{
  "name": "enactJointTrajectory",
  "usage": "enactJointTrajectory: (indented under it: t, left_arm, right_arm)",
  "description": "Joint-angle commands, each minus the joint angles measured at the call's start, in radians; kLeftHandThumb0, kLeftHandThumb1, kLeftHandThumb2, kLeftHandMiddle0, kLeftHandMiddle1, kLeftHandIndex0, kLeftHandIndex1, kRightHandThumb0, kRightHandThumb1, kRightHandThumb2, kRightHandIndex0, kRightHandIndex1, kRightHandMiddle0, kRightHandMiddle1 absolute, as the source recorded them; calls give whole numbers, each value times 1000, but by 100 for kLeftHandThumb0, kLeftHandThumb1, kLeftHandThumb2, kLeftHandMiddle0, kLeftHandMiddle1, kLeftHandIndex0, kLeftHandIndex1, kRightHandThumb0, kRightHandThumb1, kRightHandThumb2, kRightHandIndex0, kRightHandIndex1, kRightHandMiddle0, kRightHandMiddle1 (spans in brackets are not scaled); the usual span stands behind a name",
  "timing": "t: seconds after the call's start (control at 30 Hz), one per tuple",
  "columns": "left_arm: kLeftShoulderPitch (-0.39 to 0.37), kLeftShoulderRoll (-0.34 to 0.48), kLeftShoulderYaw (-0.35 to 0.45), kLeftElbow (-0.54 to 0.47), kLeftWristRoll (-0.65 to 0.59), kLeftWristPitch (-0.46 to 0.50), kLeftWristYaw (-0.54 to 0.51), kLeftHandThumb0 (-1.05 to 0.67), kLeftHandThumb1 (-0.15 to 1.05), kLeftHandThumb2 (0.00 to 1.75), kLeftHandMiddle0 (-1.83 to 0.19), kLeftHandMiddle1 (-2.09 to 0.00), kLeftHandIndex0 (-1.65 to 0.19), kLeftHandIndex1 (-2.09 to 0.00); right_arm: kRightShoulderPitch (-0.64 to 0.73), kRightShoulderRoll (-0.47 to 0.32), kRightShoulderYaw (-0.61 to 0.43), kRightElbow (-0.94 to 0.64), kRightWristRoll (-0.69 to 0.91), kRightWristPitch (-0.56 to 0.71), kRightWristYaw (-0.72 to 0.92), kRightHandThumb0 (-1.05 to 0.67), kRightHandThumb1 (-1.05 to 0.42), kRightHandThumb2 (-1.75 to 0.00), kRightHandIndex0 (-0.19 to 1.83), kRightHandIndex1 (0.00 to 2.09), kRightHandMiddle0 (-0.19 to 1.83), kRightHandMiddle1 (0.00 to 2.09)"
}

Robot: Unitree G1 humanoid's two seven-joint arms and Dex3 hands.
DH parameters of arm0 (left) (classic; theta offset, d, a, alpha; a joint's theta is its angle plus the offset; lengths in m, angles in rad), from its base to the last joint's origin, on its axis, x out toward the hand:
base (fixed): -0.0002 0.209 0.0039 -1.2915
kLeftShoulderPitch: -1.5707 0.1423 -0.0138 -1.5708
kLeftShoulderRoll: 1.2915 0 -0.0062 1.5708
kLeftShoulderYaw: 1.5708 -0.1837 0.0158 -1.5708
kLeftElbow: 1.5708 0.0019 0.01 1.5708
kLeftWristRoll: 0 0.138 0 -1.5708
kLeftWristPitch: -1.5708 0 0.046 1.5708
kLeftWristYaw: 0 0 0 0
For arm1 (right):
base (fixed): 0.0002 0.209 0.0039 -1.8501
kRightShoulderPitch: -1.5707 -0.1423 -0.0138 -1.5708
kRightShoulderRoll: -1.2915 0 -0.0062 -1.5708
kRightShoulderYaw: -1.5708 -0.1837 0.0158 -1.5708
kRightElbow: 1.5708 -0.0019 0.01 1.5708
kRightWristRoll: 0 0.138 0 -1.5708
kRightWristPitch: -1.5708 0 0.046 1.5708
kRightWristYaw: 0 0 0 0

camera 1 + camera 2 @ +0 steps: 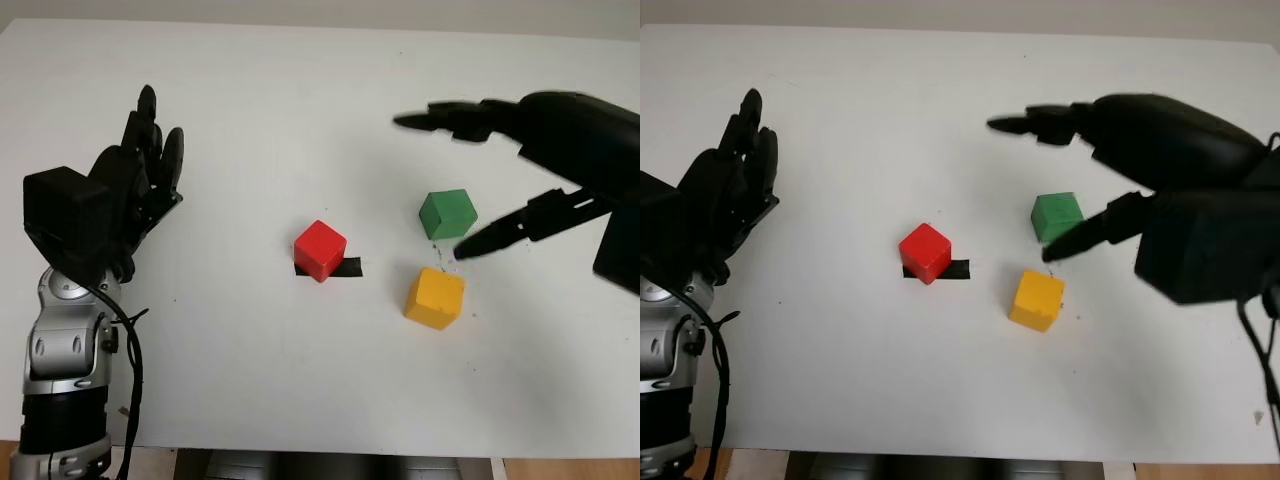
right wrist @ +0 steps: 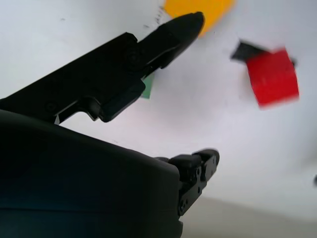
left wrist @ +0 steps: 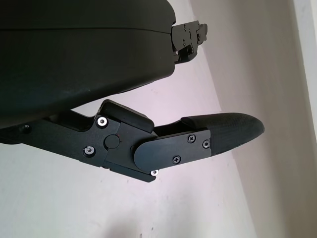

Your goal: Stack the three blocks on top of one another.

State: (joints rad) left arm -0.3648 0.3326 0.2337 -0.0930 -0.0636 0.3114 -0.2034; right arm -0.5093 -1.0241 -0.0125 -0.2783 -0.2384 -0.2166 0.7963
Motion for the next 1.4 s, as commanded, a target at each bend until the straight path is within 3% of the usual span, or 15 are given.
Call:
enactJointTrajectory:
  t: [0.0, 0.23, 0.47, 0.63, 0.8, 1.03, 1.2, 1.37]
  left_arm:
    - [8, -5, -10, 3, -7, -25, 3, -84, 105, 66, 19, 0, 19, 0]
    - [9, -20, -35, 17, -5, -59, 11, -84, 105, 68, 19, 0, 19, 0]
    - [12, -13, -39, 29, -23, -88, -12, -82, 105, 68, 19, 0, 19, 0]
    - [22, -2, -34, 21, -28, -94, -24, -83, 105, 66, 19, 0, 19, 0]
    - [32, 11, -26, 15, -22, -94, -17, -83, 105, 65, 19, 0, 19, 0]
    - [40, 16, -18, 13, -24, -101, -10, -83, 105, 62, 19, -2, 19, 0]
    - [46, 32, -22, -14, -12, -63, -6, -90, 105, 59, 19, -3, 19, -1]
    - [54, 39, -20, -40, -16, -36, -6, -85, 105, 62, 19, -3, 19, -1]
  right_arm:
    - [-57, -49, 41, 9, -30, -99, 39, -68, -73, -6, 29, 9, 44, 7]
    - [-98, -79, 65, 58, -129, -486, 2, -68, -73, -6, 33, 8, 46, 7]
    - [-49, -53, 54, 128, -257, -674, -159, -38, -82, -7, 34, 5, 50, 6]
    - [-12, -21, 64, 144, -325, -711, -239, -42, -85, -7, 28, 3, 45, 4]
    - [19, 15, 64, 183, -390, -754, -340, -30, -85, -6, 37, 8, 53, 8]
    - [62, 13, 80, 185, -390, -721, -331, -46, -83, -5, 32, 5, 49, 5]
    - [82, 6, 89, 185, -365, -698, -305, -48, -85, -6, 29, 3, 46, 4]
    - [85, -6, 79, 178, -353, -682, -285, -50, -85, -5, 25, 2, 43, 2]
